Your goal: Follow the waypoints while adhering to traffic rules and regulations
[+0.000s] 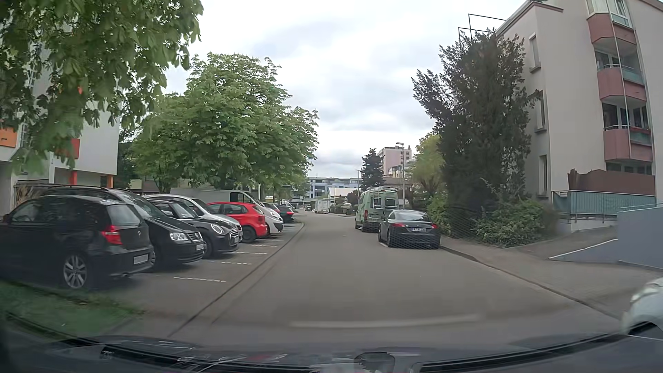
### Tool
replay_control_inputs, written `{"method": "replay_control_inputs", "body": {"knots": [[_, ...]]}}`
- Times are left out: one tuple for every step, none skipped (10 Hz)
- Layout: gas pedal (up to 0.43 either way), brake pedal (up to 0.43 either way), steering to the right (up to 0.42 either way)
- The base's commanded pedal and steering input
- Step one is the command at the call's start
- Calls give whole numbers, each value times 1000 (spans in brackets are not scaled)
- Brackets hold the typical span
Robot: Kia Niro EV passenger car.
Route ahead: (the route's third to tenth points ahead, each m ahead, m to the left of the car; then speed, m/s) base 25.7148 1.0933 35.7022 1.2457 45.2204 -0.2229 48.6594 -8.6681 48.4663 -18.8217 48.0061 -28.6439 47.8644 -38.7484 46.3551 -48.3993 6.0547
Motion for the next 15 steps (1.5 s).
{"method": "replay_control_inputs", "body": {"knots": [[28,0,-4],[28,0,-5],[28,0,-5],[28,0,-4],[28,0,-5],[28,0,-6],[28,0,-6],[28,0,-6],[28,0,-6],[28,0,-6],[28,0,-6],[28,0,-8],[28,0,-10],[28,0,-12],[28,0,-12]]}}
